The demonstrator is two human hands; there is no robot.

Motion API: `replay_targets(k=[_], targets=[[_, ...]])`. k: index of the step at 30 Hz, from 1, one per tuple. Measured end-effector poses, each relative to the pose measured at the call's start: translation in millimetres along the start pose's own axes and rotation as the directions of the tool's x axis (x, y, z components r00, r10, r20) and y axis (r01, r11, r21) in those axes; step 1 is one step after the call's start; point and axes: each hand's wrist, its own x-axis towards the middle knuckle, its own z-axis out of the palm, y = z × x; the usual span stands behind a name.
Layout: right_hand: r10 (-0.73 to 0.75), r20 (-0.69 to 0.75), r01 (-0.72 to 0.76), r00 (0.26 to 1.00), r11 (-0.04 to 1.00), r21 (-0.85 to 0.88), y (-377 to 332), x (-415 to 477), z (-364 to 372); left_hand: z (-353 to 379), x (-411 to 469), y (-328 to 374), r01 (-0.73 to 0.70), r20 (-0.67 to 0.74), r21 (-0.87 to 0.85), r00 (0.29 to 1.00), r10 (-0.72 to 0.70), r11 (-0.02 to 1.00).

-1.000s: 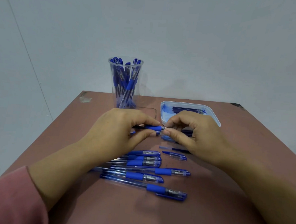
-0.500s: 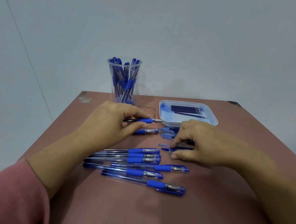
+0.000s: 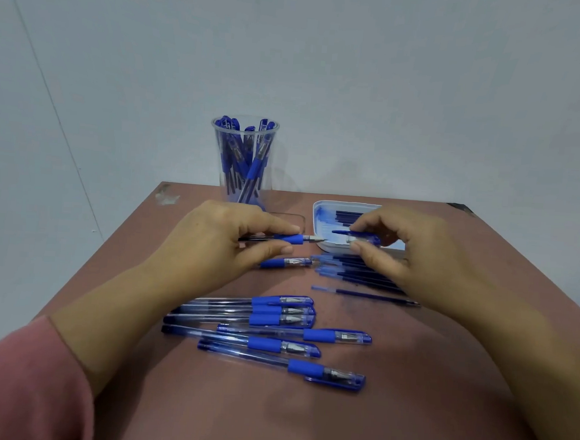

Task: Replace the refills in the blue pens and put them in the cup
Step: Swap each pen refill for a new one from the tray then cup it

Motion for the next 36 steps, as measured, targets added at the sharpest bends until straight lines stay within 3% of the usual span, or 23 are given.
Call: replay_targets(k=[10,16,24,30,36], targets=[[-0.096,-0.019,0.098,0.995,0.987,0.126,-8.0,0.1,21.2,7.1,-2.8,9.5,-0.035,-0.051,-0.065,0.998,0.031,0.997],[-0.11,-0.085,0.125,0.99,0.974,0.188,-8.8,-2.7,30.8,10.6,-5.2,16.5,-0.099,-0.112,-0.012,0.989,0.097,0.995],[-0.16,-0.158,0.18,0.974,0.977,0.116,-8.6,-1.4,37.0,13.7,-6.3,18.2,-0.112,-0.139,0.013,0.984,0.113,0.994],[-0.094,-0.084,0.106,0.992,0.982,0.158,-5.8,5.0,35.6,11.2,-3.5,21.0,-0.032,-0.064,0.027,0.997,0.034,0.999],[-0.017,-0.035,0.022,0.999,0.991,0.133,2.8,8.7,28.4,6.3,-22.4,35.7,0.106,0.055,0.274,0.991,-0.126,0.956]])
